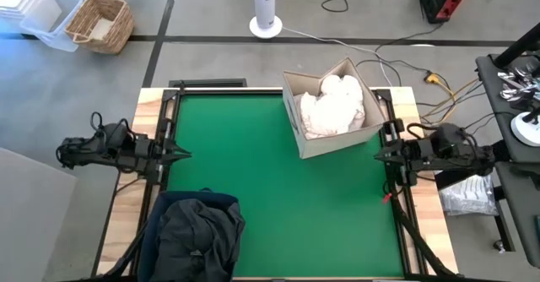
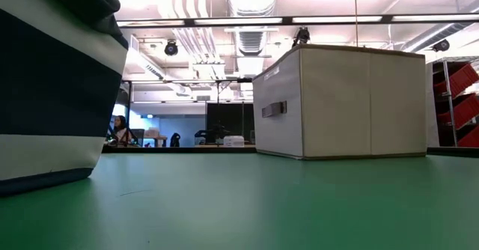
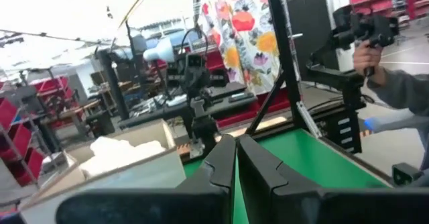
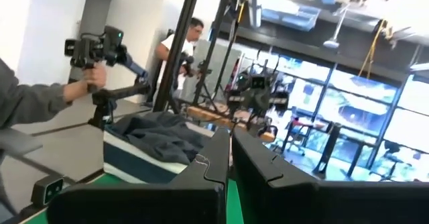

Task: Sort clothes
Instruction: Return to Home Position

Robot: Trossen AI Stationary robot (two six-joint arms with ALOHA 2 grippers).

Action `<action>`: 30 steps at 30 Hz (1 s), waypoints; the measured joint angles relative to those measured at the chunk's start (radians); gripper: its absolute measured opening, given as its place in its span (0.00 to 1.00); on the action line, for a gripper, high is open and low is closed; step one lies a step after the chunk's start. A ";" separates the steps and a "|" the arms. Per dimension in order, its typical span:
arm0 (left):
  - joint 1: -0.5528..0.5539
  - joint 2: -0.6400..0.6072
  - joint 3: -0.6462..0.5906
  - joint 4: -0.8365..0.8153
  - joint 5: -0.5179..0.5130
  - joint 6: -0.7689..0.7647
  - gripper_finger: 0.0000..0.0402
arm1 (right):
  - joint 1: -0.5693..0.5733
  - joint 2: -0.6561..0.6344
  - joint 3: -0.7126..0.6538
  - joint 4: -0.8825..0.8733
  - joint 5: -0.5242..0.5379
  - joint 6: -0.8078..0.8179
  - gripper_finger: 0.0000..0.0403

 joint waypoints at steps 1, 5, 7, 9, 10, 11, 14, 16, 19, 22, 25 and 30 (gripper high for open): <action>0.000 -0.017 -0.015 -0.002 -0.004 -0.002 0.00 | 0.000 -0.023 0.000 -0.015 0.002 -0.002 0.03; 0.000 -0.092 -0.073 -0.005 -0.005 -0.016 0.00 | 0.000 -0.076 -0.018 -0.047 0.011 0.005 0.03; 0.000 -0.127 -0.104 -0.005 -0.004 -0.024 0.00 | 0.000 -0.071 -0.031 -0.059 0.026 0.009 0.03; 0.000 -0.161 -0.127 -0.005 -0.005 -0.028 0.00 | 0.000 -0.056 -0.048 -0.033 0.033 0.009 0.03; 0.000 -0.177 -0.139 -0.005 -0.005 -0.030 0.00 | 0.000 -0.057 -0.058 -0.032 0.034 0.009 0.03; 0.000 -0.183 -0.149 0.000 -0.005 -0.034 0.00 | 0.000 -0.060 -0.070 -0.037 0.035 0.011 0.03; 0.000 -0.178 -0.175 -0.003 -0.002 -0.052 0.00 | 0.000 -0.074 -0.111 -0.023 0.035 0.020 0.03; 0.000 -0.170 -0.186 0.029 -0.001 -0.058 0.00 | 0.000 -0.075 -0.147 0.009 0.033 0.019 0.03; 0.000 -0.175 -0.204 0.031 0.015 -0.071 0.00 | 0.000 -0.066 -0.215 0.063 0.033 0.020 0.03; 0.000 -0.184 -0.214 0.040 0.025 -0.080 0.00 | 0.000 -0.069 -0.285 0.139 0.034 0.028 0.03; 0.000 -0.182 -0.224 0.034 0.032 -0.099 0.00 | 0.000 -0.075 -0.338 0.192 0.035 0.042 0.03; 0.000 -0.184 -0.268 0.037 0.041 -0.137 0.00 | 0.000 -0.073 -0.379 0.218 0.051 0.080 0.03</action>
